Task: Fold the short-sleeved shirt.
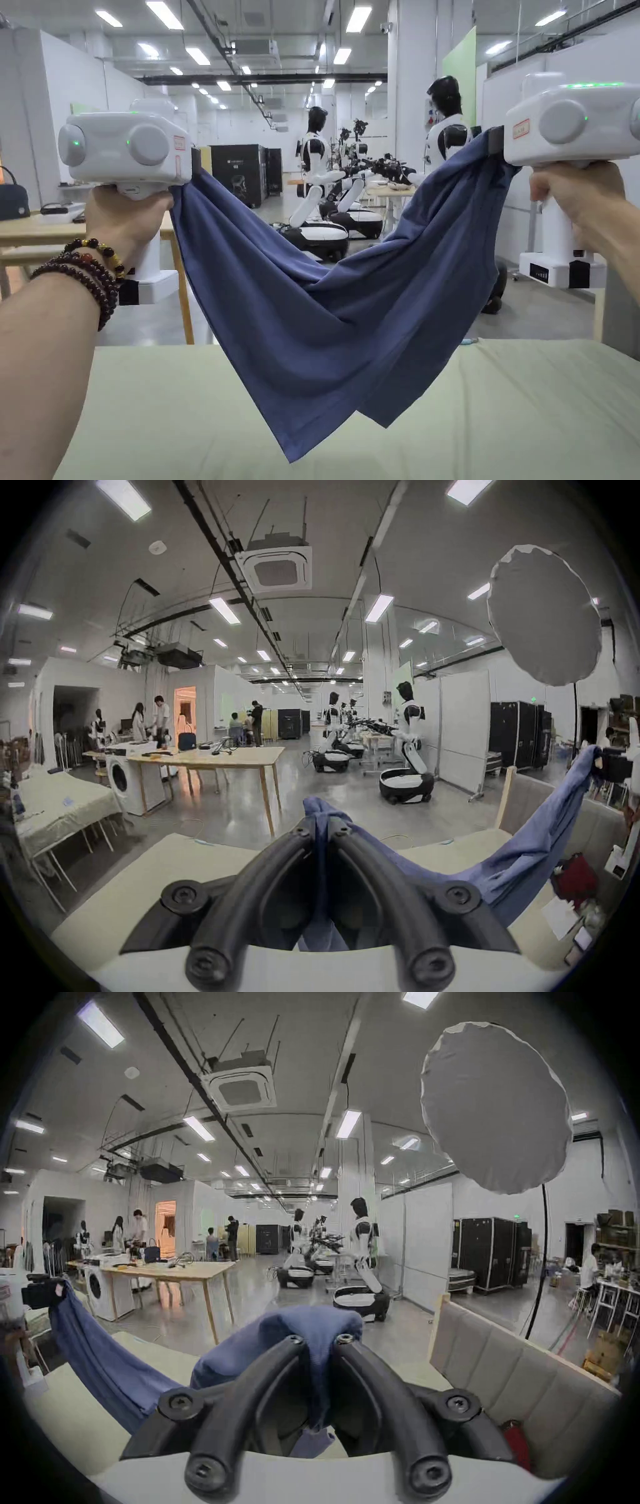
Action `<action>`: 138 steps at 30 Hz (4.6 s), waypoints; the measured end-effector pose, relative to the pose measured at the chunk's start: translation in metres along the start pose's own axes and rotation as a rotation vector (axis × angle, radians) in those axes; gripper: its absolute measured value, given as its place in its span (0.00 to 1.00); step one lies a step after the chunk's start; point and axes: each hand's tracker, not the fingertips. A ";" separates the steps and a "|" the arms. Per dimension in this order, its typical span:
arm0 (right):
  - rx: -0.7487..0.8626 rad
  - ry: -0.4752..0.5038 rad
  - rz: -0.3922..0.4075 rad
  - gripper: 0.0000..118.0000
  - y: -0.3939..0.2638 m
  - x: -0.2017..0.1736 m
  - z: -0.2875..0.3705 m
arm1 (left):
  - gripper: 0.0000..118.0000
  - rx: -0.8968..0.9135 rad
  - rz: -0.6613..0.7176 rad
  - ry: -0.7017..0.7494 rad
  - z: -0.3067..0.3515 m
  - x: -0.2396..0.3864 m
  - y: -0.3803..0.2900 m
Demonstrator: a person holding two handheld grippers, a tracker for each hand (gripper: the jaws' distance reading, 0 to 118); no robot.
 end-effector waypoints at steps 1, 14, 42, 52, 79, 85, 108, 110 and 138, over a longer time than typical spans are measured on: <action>-0.006 0.006 -0.013 0.08 -0.008 0.001 -0.002 | 0.02 -0.011 -0.004 0.001 -0.003 -0.001 -0.008; -0.140 0.080 0.007 0.08 -0.193 0.013 0.006 | 0.02 -0.214 0.117 -0.078 0.001 -0.033 -0.197; -0.947 0.267 0.270 0.08 -0.462 0.132 0.257 | 0.07 -0.739 0.042 -0.213 0.269 -0.117 -0.467; -0.519 0.272 0.066 0.98 -0.355 0.132 0.398 | 0.96 -0.508 0.289 -0.163 0.349 -0.161 -0.413; -0.319 0.328 -0.047 0.03 -0.341 0.095 0.446 | 0.94 -0.737 0.238 -0.094 0.271 -0.143 -0.467; -0.350 0.288 -0.039 0.03 -0.347 0.102 0.441 | 0.35 -0.728 0.081 -0.057 0.274 -0.128 -0.471; -0.607 0.449 0.229 0.03 -0.351 -0.018 0.057 | 0.01 -0.618 0.087 -0.222 0.312 -0.093 -0.430; -0.664 0.465 0.266 0.29 -0.375 -0.024 0.014 | 0.01 -0.605 0.100 -0.205 0.314 -0.091 -0.429; -0.471 0.398 0.245 0.03 -0.314 -0.031 0.055 | 0.01 -0.480 0.163 -0.222 0.262 -0.095 -0.360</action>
